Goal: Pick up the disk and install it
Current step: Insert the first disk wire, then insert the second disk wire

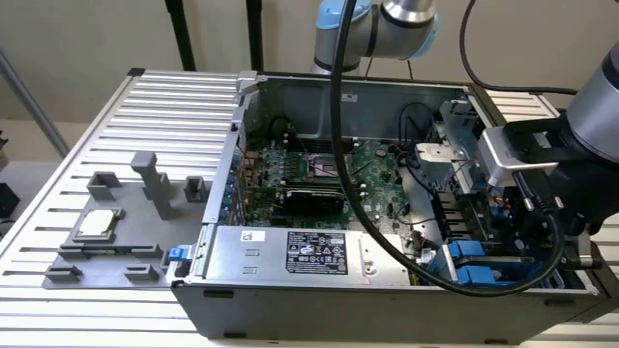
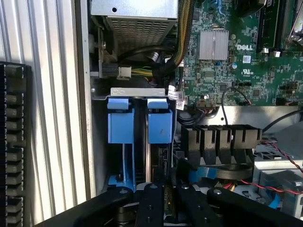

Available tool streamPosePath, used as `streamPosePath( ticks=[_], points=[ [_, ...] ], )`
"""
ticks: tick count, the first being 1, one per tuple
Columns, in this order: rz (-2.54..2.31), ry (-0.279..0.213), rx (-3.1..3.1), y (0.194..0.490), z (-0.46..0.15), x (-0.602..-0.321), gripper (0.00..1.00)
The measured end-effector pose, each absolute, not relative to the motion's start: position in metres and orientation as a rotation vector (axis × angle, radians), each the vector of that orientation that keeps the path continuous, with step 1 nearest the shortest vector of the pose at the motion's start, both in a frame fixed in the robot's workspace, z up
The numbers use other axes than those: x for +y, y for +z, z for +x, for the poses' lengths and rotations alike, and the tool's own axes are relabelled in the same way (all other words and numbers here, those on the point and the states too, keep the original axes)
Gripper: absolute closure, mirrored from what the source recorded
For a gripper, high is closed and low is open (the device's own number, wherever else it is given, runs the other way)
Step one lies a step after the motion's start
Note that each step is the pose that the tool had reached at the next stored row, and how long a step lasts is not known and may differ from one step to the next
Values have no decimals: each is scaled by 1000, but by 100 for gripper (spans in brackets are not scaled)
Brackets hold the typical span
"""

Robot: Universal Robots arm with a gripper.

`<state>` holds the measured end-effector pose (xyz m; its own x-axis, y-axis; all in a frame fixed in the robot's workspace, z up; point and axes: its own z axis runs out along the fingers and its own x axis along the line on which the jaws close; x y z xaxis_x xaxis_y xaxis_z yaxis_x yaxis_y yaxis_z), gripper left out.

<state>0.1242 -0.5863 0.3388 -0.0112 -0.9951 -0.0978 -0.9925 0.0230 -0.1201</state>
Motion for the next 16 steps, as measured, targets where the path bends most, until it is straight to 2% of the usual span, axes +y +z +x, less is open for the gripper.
streamPosePath(
  ticks=[16],
  points=[
    [-2104,-78,2134,338,120,-581,100]
  ],
)
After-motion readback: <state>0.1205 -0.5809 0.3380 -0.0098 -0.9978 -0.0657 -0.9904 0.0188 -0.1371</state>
